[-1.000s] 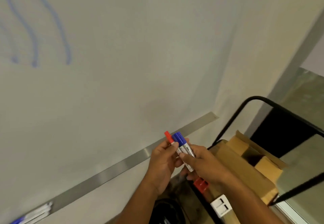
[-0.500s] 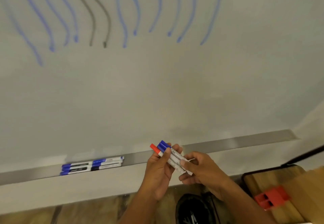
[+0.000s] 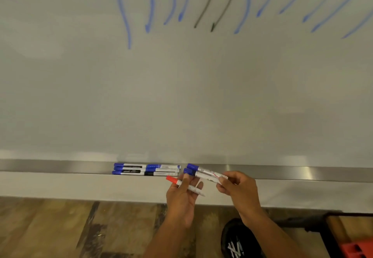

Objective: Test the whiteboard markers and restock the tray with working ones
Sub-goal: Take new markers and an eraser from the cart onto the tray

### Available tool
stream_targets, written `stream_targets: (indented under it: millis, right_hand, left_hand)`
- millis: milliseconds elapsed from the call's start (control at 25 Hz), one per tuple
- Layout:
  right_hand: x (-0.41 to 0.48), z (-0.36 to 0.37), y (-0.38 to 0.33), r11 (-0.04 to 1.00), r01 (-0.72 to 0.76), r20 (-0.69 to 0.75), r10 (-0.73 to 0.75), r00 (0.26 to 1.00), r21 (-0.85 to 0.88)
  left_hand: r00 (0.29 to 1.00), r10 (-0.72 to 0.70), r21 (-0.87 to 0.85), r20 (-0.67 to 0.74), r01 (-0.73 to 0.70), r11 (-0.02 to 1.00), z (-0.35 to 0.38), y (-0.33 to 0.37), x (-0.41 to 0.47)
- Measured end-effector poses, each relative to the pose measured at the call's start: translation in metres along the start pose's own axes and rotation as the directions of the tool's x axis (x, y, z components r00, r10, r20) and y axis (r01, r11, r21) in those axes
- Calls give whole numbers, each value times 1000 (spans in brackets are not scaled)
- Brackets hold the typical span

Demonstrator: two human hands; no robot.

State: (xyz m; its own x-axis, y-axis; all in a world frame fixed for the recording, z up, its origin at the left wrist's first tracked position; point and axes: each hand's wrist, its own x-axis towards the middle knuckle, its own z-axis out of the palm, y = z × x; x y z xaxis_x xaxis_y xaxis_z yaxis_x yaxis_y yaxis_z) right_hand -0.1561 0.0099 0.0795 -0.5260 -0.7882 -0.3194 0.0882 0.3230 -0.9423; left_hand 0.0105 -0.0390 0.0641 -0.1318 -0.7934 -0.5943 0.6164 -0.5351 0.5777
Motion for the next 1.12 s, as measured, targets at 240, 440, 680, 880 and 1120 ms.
stream_targets:
  millis: [240, 440, 680, 880, 1120]
  right_hand:
    - [55, 23, 17, 962, 51, -1, -53, 999, -270]
    - [87, 31, 39, 850, 126, 125, -71, 990, -512]
    - [106, 33, 46, 715, 257, 248, -120, 961, -650]
    - [111, 32, 47, 682, 280, 289, -104, 952, -676]
    - [82, 21, 28, 763, 245, 172, -176, 969, -598]
  left_hand:
    - [995, -42, -25, -95, 40, 999, -58, 25, 12]
    - [994, -83, -59, -68, 79, 995, -75, 28, 15]
    - [992, -114, -81, -48, 110, 991, -73, 31, 15]
    - [992, -122, -66, -34, 119, 991, -65, 27, 16]
    - [993, -112, -22, -24, 111, 994, -53, 16, 16]
